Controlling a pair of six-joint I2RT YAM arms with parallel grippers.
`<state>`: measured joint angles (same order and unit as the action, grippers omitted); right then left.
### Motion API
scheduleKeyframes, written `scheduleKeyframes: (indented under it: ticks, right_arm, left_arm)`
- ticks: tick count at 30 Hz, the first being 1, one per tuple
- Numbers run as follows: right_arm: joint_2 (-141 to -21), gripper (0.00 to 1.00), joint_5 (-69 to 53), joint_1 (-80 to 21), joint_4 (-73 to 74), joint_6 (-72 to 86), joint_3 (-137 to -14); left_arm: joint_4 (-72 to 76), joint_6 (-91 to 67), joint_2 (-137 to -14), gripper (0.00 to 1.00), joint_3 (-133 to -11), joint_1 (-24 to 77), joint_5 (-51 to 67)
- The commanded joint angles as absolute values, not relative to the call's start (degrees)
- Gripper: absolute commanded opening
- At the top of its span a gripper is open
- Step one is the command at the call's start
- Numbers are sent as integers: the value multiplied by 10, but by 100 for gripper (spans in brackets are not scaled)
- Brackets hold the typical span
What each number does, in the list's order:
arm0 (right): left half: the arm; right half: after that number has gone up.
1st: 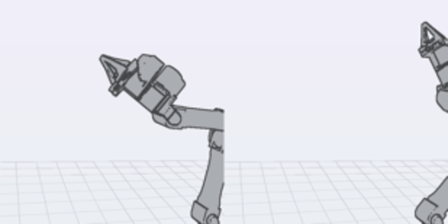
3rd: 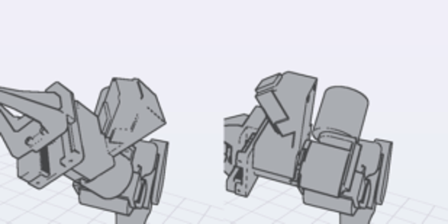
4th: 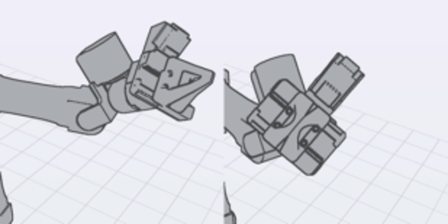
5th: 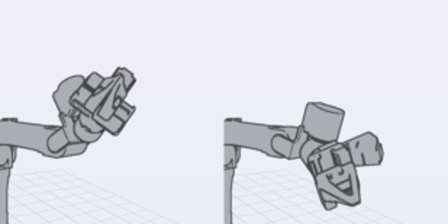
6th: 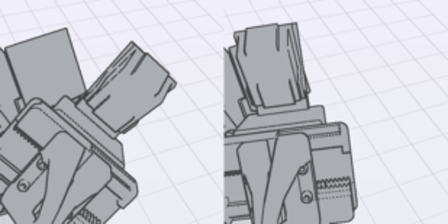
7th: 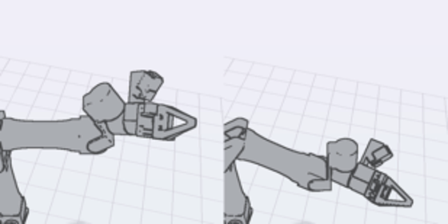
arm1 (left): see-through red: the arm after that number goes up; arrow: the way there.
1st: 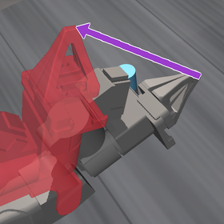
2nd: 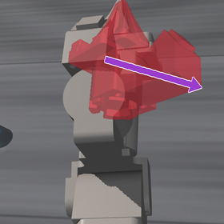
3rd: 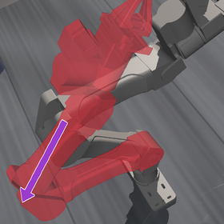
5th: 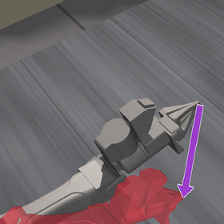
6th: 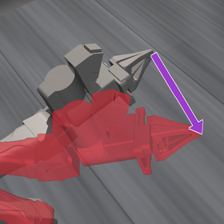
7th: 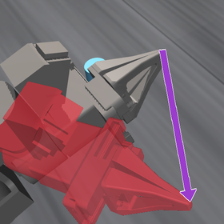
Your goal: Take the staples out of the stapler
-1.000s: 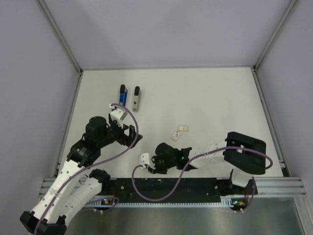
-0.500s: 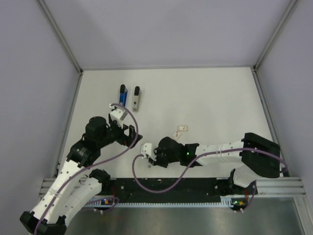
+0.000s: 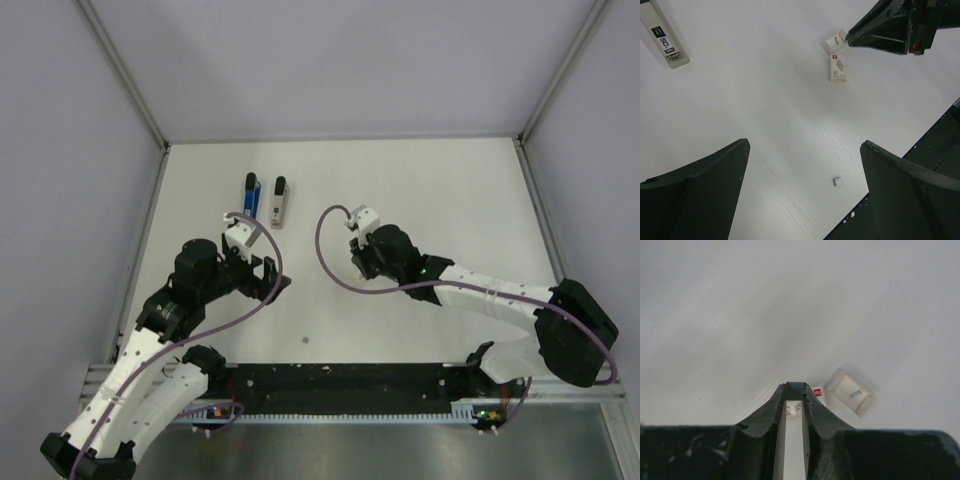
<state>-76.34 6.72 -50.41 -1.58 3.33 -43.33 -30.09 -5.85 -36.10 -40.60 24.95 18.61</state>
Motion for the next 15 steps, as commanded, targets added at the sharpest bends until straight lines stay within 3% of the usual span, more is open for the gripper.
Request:
scheduleKeyframes:
  ticks: [1, 15]
  right_arm:
    - [-779, 9, 127, -451, -12, 113, -461]
    - [-877, 8, 199, -421, -25, 174, -483]
  left_arm:
    - [-285, -56, -352, 98, -403, 248, 192]
    - [-285, -57, -355, 98, -401, 247, 192]
